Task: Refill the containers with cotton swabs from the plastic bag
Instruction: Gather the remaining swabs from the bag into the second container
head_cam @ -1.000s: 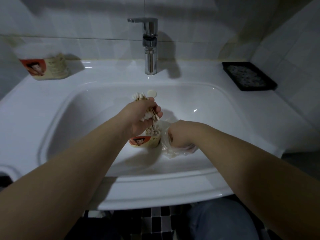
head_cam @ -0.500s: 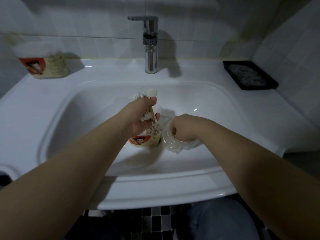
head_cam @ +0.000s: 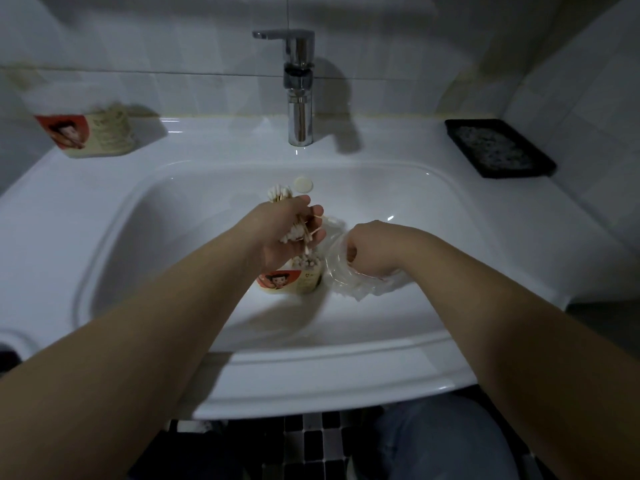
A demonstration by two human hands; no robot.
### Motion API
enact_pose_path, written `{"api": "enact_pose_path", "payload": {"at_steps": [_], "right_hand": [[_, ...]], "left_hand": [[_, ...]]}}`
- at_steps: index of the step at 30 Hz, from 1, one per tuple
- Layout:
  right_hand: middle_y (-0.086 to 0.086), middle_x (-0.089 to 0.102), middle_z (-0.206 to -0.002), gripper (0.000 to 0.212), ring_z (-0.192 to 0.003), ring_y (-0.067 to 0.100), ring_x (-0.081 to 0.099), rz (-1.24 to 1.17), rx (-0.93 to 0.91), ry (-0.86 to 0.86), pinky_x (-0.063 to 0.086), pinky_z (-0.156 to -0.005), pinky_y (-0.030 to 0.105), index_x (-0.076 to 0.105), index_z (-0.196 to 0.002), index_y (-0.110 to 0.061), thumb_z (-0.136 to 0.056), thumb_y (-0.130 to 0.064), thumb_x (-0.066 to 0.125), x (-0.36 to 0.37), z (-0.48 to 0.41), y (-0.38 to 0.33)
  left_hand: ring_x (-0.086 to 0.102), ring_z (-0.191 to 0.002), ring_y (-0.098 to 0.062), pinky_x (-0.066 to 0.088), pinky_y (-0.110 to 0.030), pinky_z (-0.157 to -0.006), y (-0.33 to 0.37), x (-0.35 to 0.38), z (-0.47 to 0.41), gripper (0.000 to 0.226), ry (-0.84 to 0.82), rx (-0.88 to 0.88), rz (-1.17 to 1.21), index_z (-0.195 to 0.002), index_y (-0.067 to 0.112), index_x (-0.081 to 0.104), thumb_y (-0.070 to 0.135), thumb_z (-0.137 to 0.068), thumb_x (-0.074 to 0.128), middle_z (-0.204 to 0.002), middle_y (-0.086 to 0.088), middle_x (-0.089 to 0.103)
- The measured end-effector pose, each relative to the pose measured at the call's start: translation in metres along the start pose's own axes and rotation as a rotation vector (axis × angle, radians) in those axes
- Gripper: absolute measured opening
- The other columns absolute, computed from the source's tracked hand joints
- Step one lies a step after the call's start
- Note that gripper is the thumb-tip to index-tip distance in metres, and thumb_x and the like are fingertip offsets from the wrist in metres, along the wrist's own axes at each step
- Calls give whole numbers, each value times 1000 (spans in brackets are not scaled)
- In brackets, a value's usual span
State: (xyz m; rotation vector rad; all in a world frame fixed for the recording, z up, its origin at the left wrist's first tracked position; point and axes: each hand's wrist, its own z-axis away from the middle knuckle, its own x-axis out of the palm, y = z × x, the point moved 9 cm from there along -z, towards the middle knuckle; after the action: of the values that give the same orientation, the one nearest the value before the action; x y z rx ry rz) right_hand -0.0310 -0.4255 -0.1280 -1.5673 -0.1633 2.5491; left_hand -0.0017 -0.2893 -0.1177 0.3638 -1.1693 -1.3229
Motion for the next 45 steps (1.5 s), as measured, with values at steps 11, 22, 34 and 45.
{"api": "enact_pose_path", "payload": {"at_steps": [11, 22, 34, 45], "right_hand": [[1, 68, -84, 23, -81, 23, 65, -7, -33, 14, 55, -71, 33, 69, -84, -22, -86, -6, 52, -7, 5, -4], [0, 68, -74, 23, -66, 18, 62, -64, -67, -154, 47, -56, 25, 76, -94, -16, -84, -10, 56, 16, 8, -12], [0, 62, -71, 14, -72, 20, 61, 113, -80, -121, 43, -55, 27, 67, -79, -14, -91, -12, 61, 14, 10, -22], [-2, 76, -67, 20, -60, 9, 73, -336, -138, 174, 49, -55, 13, 81, -90, -24, -85, -8, 70, -42, 31, -14]], "left_hand": [[46, -56, -13, 39, -26, -56, 12, -9, 4, 26, 132, 92, -120, -103, 16, 59, -3, -97, 43, -82, -3, 63], [48, -41, -16, 40, -22, -44, 10, 3, 8, 26, 94, 160, -320, -79, 9, 52, 15, -103, 56, -59, -9, 50], [50, -43, -11, 44, -24, -46, 2, 13, 9, 14, -6, 254, -820, -91, 11, 67, 19, -87, 78, -56, 2, 56], [63, -75, -10, 45, -18, -60, 10, 13, 8, 24, 93, 325, -1329, -98, 15, 70, 28, -80, 79, -87, 3, 70]]}}
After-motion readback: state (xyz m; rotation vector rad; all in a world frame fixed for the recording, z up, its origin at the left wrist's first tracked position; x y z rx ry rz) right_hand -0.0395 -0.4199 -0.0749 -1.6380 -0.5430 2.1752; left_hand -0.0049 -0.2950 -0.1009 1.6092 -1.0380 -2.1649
